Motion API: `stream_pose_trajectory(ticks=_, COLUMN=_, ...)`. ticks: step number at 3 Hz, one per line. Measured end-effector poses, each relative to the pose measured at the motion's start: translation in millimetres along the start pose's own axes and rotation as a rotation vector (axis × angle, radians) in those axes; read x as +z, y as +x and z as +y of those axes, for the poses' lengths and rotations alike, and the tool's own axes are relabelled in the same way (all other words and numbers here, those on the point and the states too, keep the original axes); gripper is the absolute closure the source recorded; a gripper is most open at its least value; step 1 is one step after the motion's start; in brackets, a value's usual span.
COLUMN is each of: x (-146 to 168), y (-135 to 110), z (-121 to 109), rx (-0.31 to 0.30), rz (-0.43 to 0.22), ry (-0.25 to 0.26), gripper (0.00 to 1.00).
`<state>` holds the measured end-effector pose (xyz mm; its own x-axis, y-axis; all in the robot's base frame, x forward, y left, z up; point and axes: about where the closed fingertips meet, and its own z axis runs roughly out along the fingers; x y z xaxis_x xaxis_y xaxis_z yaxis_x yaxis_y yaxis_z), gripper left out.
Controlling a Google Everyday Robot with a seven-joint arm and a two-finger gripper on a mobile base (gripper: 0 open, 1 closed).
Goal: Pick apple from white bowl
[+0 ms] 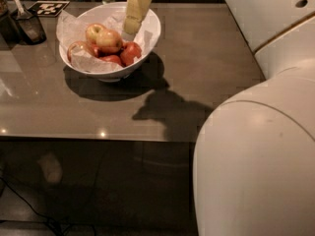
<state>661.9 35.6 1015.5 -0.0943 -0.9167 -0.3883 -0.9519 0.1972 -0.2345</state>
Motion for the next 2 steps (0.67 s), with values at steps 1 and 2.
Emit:
stream_pose_trajectory(ticks=1, x=23.7, y=-20.7, z=-4.1, rx=-0.014, rz=-0.045, ry=-0.032, gripper=0.0)
stream_pose_trajectory(ticks=2, x=69.1, y=-61.4, z=-10.0, rx=-0.046, rz=-0.041, ry=-0.086, gripper=0.0)
